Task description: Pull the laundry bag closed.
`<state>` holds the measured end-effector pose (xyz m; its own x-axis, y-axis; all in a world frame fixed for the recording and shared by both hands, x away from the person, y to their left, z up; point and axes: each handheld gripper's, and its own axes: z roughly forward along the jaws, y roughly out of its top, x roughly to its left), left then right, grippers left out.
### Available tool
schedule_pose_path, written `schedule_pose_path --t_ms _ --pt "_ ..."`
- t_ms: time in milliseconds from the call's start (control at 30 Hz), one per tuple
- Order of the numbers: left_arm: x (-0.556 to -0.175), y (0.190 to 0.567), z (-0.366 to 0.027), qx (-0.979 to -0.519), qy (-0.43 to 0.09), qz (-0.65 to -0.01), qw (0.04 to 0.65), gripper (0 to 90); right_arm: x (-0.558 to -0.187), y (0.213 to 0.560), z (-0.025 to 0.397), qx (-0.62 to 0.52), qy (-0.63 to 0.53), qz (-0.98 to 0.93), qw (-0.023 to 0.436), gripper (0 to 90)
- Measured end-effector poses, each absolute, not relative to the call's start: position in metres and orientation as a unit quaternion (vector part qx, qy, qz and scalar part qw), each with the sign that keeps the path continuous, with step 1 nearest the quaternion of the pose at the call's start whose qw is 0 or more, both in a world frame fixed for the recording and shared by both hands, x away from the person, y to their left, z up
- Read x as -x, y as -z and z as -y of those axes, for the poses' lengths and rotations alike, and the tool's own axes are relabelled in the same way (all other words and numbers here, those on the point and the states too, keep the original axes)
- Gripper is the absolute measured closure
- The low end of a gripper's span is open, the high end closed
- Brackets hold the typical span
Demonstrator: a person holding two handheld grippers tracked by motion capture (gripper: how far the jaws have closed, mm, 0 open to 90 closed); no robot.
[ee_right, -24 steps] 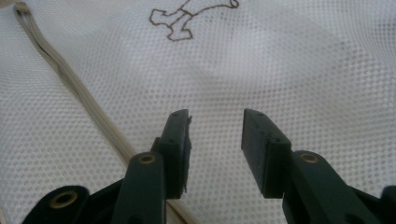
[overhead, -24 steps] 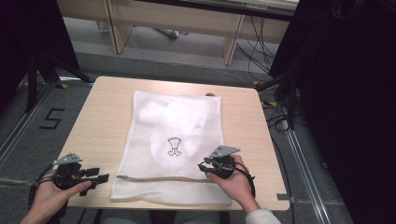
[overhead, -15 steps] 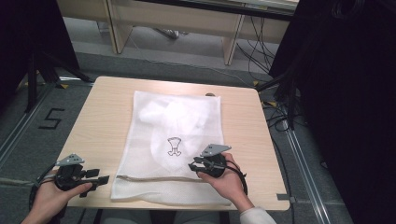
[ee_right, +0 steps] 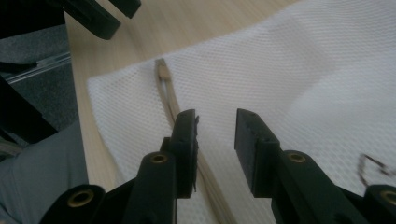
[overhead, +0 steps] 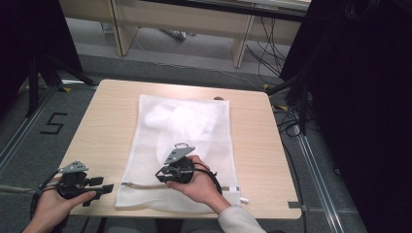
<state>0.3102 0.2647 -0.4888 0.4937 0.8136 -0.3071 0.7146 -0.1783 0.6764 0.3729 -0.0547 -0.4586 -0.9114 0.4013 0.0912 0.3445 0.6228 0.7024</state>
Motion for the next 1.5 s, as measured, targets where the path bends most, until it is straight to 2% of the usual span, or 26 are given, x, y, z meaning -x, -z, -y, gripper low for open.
schedule_pose_path --t_ms 267,533,767,1500 --pt "-0.31 0.488 -0.265 -0.771 -0.063 -0.495 0.395 43.0 -0.374 0.47 0.006 -0.179 -0.359 -0.916 0.009 71.6" --pt "-0.31 0.489 -0.265 -0.773 -0.059 -0.493 0.395 43.1 -0.381 0.484 -0.018 -0.182 -0.347 -0.92 -0.013 73.8" --pt "-0.31 0.489 -0.264 -0.772 -0.062 -0.496 0.393 43.2 -0.387 0.492 -0.031 -0.196 -0.341 -0.919 -0.039 73.0" --pt "-0.31 0.489 -0.264 -0.774 -0.056 -0.493 0.393 43.1 -0.388 0.498 -0.047 -0.216 -0.309 -0.924 -0.06 75.2"
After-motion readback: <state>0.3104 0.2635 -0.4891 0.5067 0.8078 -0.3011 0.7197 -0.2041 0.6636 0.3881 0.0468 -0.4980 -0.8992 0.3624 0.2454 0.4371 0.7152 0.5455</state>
